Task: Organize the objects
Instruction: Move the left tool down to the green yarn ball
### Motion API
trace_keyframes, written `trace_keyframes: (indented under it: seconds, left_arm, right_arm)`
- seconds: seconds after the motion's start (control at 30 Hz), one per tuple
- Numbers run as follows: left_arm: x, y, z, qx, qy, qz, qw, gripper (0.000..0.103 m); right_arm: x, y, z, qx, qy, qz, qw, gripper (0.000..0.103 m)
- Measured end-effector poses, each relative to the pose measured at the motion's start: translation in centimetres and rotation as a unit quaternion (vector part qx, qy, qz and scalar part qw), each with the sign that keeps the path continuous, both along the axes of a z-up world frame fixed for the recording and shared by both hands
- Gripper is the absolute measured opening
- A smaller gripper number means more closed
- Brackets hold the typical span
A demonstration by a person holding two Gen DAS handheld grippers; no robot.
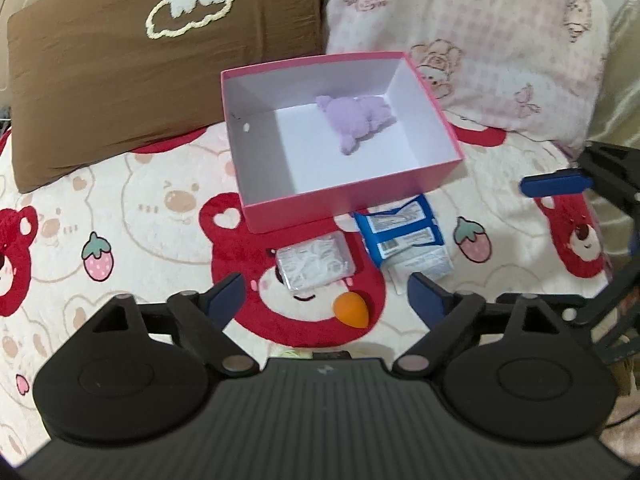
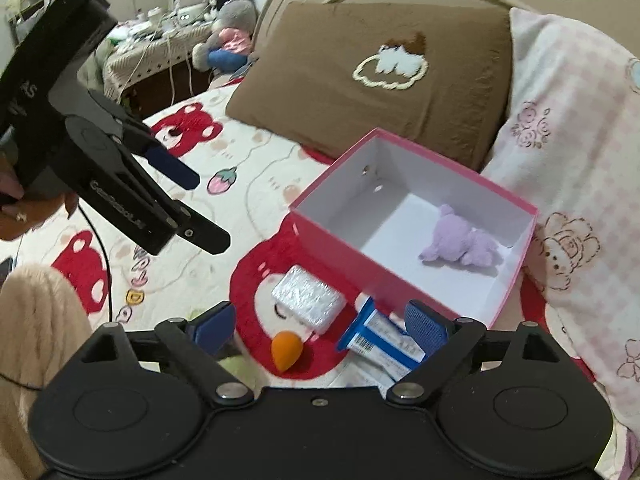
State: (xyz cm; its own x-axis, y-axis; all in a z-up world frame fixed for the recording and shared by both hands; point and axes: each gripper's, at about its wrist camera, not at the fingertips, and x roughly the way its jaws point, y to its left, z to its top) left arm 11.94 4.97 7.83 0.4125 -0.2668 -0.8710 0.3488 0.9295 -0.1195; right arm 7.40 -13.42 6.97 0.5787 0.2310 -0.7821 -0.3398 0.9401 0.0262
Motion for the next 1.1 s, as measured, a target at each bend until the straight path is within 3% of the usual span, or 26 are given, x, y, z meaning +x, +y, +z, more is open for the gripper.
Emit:
trace_keyframes:
  seconds: [0.47,0.83,1.1]
  left_arm:
    - [-2.5,1.9,0.8,-0.001,0.019,-0.002,0.9998,0.098]
    - [-3.8,1.7,-3.1,-0.029,0.057,0.0,0.998,0.098]
    - [-4.3,2.4,-7.2,-0.051,0.091,0.027,0.9942,0.098]
  right_arm:
    - [-1.8,1.9,-0.4,0.005,0.022,0.078,0.997,0.094]
    - [-2.2,4.1,-1.6,-0.004,0.031,0.128,0.991,0.094]
    - [-2.1,5.5,-2.7,-0.013,0.036,0.155,0.987,0.094]
